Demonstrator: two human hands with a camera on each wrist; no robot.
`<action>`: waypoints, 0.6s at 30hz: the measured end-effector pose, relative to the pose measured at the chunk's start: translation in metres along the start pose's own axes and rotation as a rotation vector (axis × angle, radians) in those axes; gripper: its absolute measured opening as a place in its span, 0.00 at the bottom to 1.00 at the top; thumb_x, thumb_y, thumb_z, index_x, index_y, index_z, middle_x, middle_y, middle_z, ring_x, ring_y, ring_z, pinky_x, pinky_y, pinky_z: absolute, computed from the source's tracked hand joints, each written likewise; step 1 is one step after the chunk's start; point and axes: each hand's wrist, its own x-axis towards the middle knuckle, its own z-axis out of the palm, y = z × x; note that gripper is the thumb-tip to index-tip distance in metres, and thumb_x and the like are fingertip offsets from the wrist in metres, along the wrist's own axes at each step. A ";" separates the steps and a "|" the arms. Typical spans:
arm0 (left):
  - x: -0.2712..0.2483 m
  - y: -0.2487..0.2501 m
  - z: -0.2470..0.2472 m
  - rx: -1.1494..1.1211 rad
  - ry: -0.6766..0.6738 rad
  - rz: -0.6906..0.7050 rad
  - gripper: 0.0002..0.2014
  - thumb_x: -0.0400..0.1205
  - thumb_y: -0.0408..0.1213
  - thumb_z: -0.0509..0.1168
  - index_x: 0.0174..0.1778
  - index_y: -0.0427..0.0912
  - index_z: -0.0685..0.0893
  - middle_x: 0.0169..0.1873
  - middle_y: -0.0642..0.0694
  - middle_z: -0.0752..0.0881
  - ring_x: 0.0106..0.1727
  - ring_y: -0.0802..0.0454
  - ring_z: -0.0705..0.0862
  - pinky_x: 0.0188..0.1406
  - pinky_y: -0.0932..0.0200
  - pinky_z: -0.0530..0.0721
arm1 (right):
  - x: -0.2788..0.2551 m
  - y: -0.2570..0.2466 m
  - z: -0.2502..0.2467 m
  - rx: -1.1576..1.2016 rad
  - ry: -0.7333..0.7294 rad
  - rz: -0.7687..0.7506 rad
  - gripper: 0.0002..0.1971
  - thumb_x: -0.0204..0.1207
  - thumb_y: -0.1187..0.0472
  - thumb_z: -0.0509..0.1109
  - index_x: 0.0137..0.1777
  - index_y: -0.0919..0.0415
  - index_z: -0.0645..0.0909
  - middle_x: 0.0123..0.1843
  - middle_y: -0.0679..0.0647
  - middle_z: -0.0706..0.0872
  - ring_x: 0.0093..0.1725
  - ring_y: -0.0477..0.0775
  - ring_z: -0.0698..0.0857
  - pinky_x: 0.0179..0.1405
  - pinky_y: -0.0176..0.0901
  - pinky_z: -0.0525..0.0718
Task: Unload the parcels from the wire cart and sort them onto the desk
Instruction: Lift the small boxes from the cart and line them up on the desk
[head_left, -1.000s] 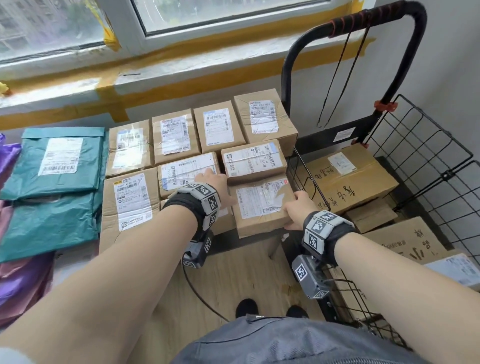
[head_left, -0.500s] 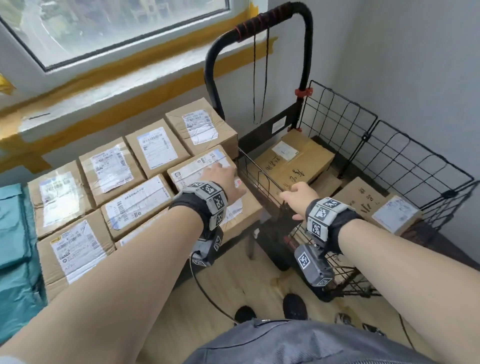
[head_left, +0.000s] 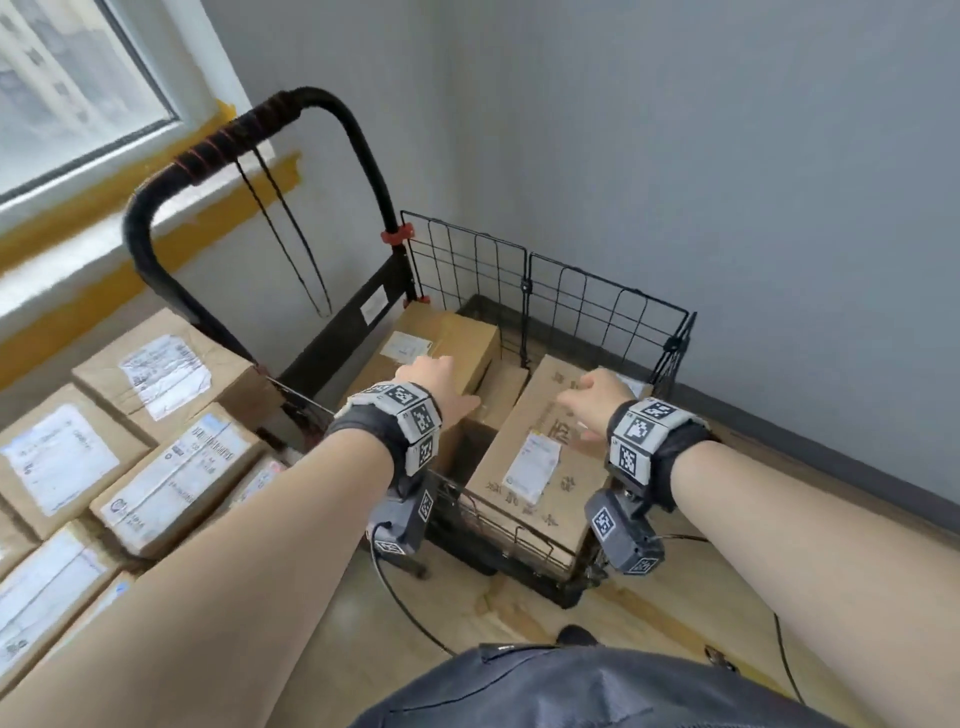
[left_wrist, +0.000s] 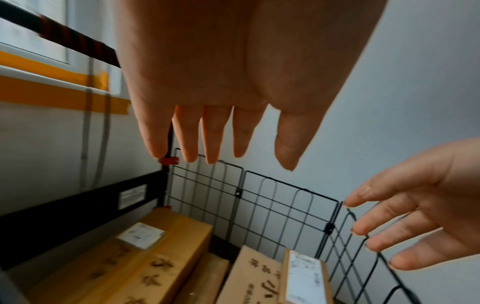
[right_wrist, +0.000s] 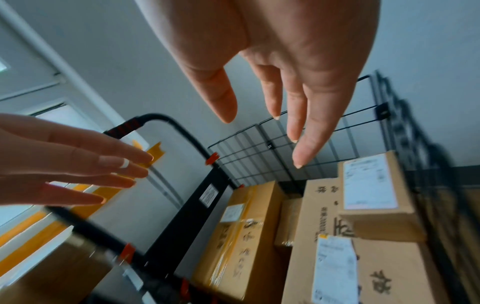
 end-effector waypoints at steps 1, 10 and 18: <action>0.006 0.016 -0.001 -0.011 -0.011 0.021 0.27 0.80 0.52 0.63 0.72 0.43 0.71 0.65 0.40 0.79 0.62 0.42 0.81 0.56 0.50 0.82 | 0.009 0.006 -0.012 0.021 0.014 0.006 0.22 0.78 0.62 0.64 0.71 0.70 0.72 0.67 0.66 0.78 0.65 0.68 0.80 0.64 0.61 0.81; 0.060 0.106 0.008 0.019 -0.144 0.191 0.23 0.83 0.46 0.60 0.72 0.40 0.73 0.64 0.42 0.81 0.58 0.45 0.81 0.53 0.55 0.81 | 0.070 0.046 -0.051 0.049 -0.001 0.157 0.19 0.81 0.64 0.61 0.70 0.69 0.70 0.64 0.67 0.81 0.62 0.65 0.82 0.62 0.54 0.83; 0.157 0.113 0.028 0.006 -0.293 0.237 0.27 0.85 0.44 0.58 0.80 0.45 0.63 0.74 0.43 0.73 0.69 0.45 0.77 0.58 0.55 0.78 | 0.135 0.045 -0.020 0.039 0.077 0.325 0.28 0.76 0.55 0.67 0.73 0.62 0.65 0.68 0.62 0.76 0.60 0.61 0.81 0.47 0.42 0.79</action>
